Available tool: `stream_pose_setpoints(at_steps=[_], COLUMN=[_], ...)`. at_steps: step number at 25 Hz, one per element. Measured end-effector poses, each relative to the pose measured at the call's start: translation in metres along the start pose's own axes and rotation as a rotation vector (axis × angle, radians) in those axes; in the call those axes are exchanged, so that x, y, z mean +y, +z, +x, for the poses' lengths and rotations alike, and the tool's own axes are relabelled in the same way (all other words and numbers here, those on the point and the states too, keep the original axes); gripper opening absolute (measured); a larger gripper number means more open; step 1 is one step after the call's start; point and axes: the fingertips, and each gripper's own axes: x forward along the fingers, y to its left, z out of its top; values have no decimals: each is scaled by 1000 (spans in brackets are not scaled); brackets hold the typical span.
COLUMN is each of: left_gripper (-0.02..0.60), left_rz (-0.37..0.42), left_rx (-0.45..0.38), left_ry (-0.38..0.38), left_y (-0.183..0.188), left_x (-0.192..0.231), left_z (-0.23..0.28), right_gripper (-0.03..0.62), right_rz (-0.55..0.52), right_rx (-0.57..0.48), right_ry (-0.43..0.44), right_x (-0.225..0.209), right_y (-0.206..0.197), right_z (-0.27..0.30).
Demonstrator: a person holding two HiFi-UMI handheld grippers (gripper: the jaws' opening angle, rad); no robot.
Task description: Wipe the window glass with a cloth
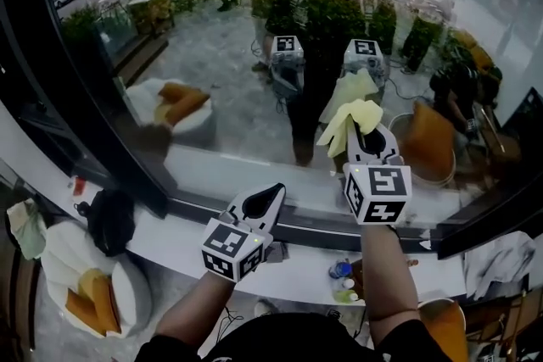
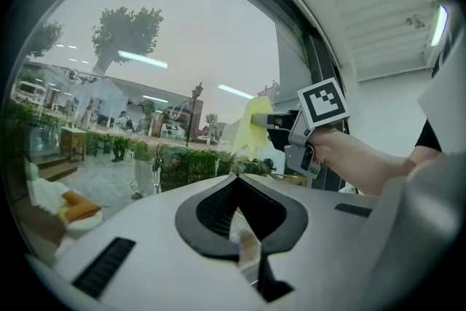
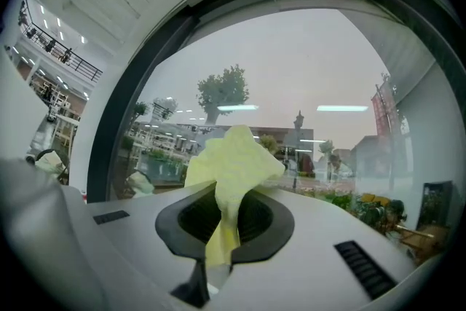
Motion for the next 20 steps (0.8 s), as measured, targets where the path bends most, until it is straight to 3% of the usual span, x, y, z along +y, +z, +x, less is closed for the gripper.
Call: stream_pose_setpoints(at_steps=[20], left_gripper=[8], left_rz=[-15], left_rx=[-31], left_ry=[112], left_y=[-8], left_x=[63], left_z=[-49], right_gripper=[43], right_rz=[-14], right_rx=[5], right_ry=[144], right_x=[104], right_y=[0], right_z=[50])
